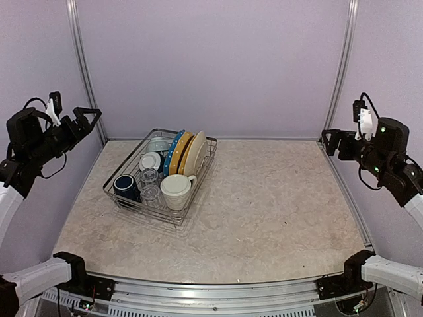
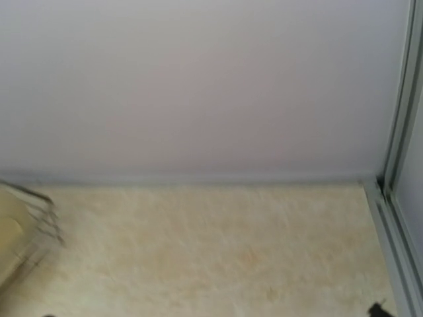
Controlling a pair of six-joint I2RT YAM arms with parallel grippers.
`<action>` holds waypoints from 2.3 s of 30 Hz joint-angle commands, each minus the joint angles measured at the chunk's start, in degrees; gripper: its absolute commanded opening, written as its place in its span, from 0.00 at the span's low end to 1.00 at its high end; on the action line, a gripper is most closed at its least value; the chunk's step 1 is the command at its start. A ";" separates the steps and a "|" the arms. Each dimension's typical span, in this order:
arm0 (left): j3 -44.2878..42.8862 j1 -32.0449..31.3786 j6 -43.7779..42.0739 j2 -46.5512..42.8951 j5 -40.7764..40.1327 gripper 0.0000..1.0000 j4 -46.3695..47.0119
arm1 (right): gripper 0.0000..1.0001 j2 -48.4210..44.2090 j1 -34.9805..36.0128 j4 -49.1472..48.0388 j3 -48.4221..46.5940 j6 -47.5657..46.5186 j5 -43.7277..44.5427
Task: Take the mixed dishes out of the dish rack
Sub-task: Grab the plate from the dish rack.
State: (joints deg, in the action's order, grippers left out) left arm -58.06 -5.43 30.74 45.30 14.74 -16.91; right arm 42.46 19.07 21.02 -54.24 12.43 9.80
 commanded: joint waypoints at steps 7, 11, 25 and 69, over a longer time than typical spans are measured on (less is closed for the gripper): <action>-7.88 -1.84 0.33 13.62 5.17 0.99 -6.54 | 1.00 15.81 4.80 3.18 -5.41 1.99 13.94; -11.09 -3.17 -0.36 19.88 7.82 0.99 -8.18 | 1.00 21.12 5.61 4.12 -7.66 2.91 14.72; -38.79 -9.18 -9.11 52.19 16.45 0.79 -21.22 | 1.00 34.41 6.39 6.77 -14.56 -1.55 5.14; -58.19 -15.95 -16.41 78.54 0.13 0.47 -34.25 | 1.00 34.40 6.59 4.96 -12.69 -1.55 0.97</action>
State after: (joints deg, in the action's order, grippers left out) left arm -115.28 -20.71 17.08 121.40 24.47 -46.15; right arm 77.01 25.02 26.61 -68.27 10.17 11.53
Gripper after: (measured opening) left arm 0.471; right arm 0.997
